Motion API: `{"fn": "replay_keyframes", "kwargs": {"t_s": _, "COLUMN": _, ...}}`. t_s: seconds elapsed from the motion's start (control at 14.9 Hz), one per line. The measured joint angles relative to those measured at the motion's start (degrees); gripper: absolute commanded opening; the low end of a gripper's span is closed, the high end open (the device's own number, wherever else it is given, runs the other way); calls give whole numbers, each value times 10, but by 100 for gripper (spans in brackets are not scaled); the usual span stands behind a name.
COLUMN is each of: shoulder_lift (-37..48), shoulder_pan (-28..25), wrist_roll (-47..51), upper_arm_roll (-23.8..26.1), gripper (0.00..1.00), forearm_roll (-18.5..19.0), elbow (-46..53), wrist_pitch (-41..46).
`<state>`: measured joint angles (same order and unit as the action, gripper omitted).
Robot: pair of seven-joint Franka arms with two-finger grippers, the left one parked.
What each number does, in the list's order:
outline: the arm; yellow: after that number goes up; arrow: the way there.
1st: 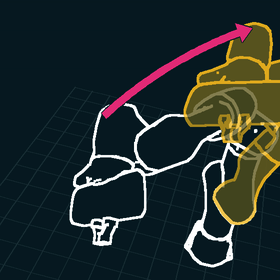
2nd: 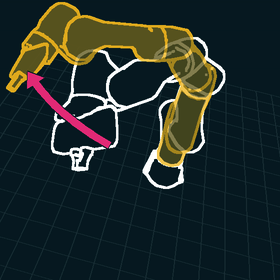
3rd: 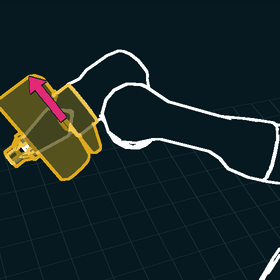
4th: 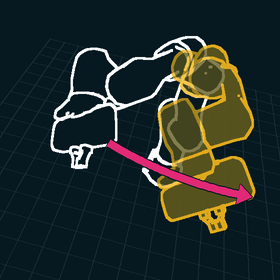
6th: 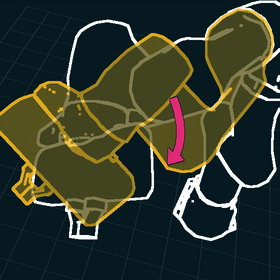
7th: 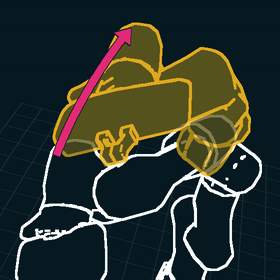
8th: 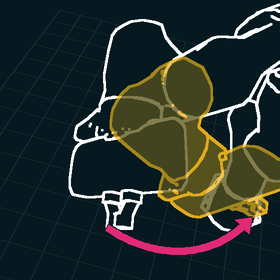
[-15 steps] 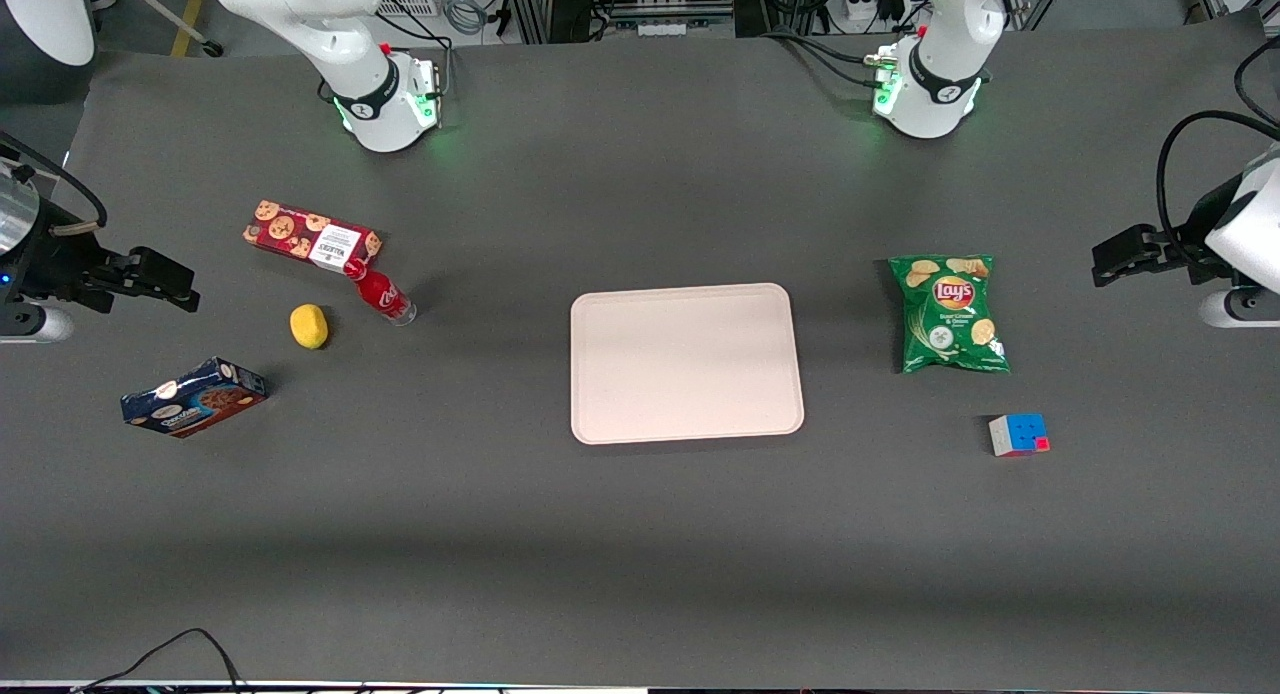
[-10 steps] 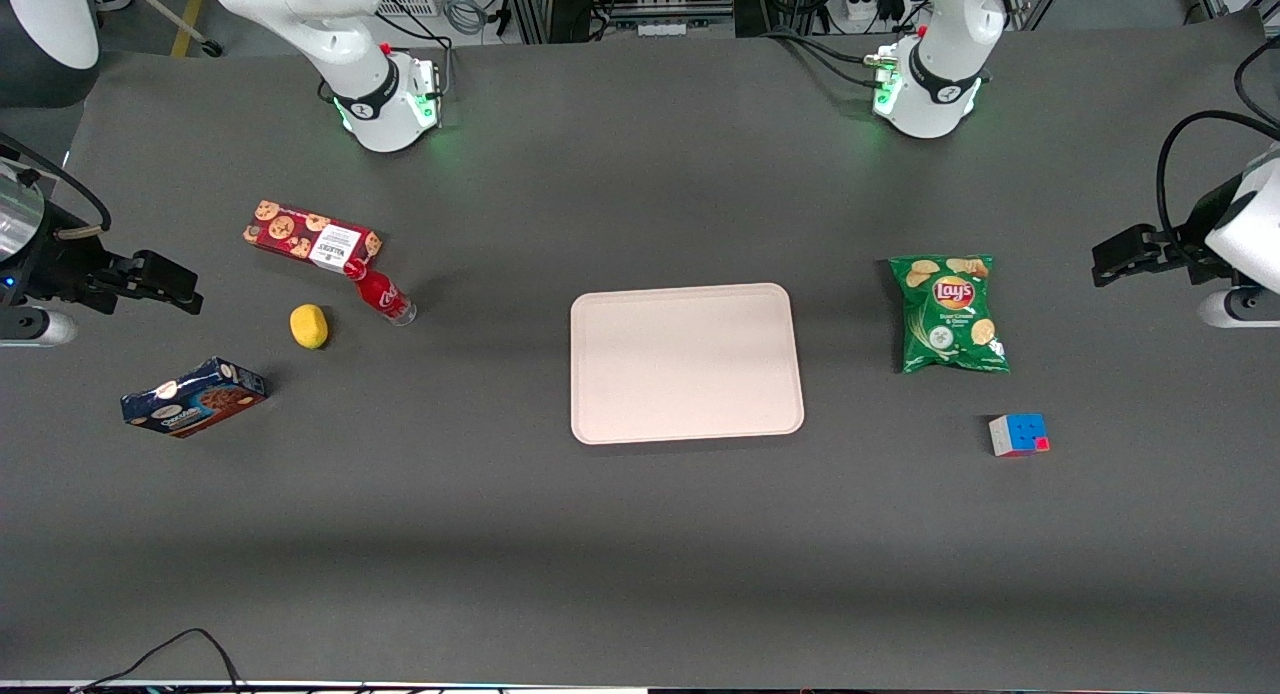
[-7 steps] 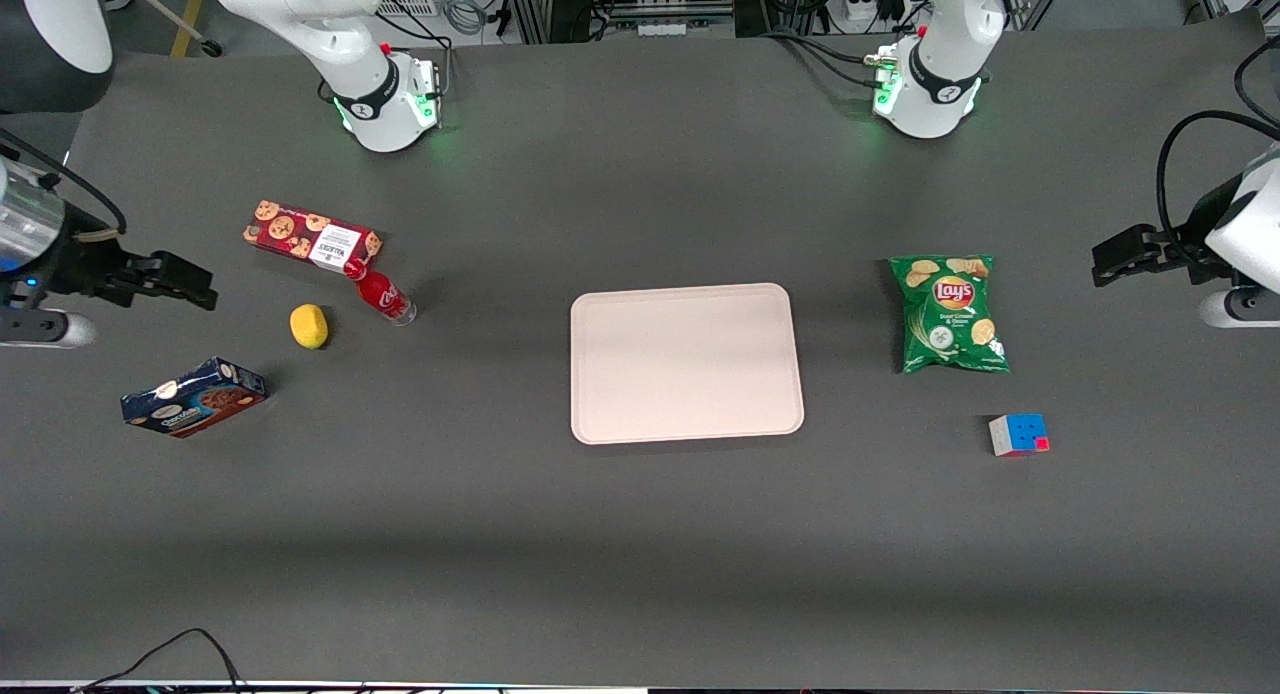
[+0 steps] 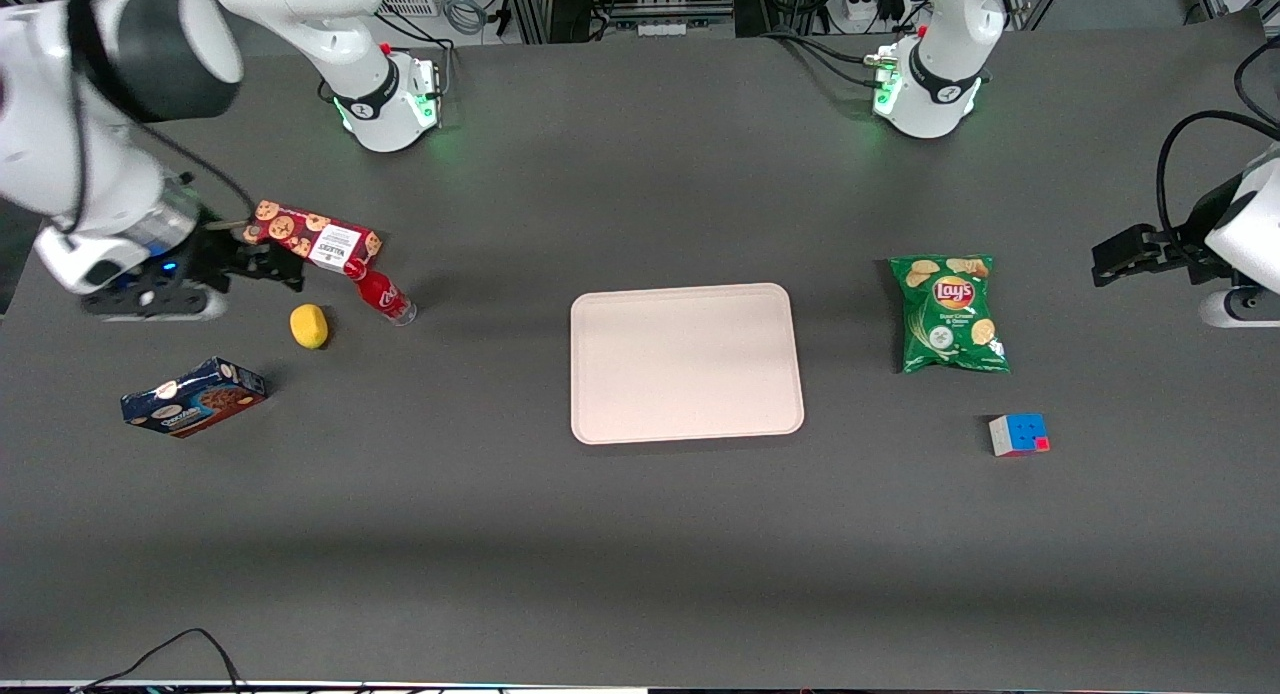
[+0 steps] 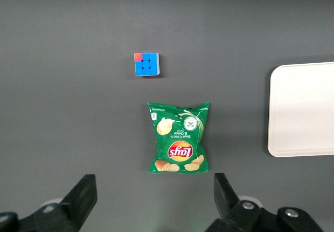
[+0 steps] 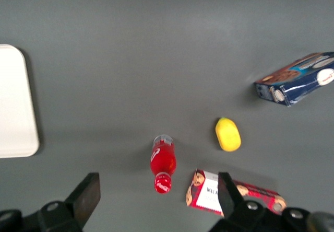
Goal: Place coke bottle on tray
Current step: 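Move the open right gripper toward the red Coca-Cola bottle, then lower the right gripper over the bottle neck and close on it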
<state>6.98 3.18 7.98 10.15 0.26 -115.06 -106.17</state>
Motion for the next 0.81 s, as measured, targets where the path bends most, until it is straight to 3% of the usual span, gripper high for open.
{"fn": "replay_keyframes", "kwargs": {"t_s": 0.2, "shoulder_lift": 75, "shoulder_pan": 0, "wrist_roll": 2, "upper_arm_roll": 11, "gripper": 100, "forearm_roll": -3, "elbow": -155, "wrist_pitch": -90}}
{"fn": "replay_keyframes", "kwargs": {"t_s": 0.54, "shoulder_lift": 139, "shoulder_pan": 0, "wrist_roll": -4, "upper_arm_roll": 14, "gripper": 100, "forearm_roll": -6, "elbow": -325, "wrist_pitch": -220}}
{"fn": "replay_keyframes", "kwargs": {"t_s": 0.81, "shoulder_lift": 144, "shoulder_pan": 1, "wrist_roll": -67, "upper_arm_roll": 13, "gripper": 100, "forearm_roll": -73, "elbow": -373, "wrist_pitch": -266}}
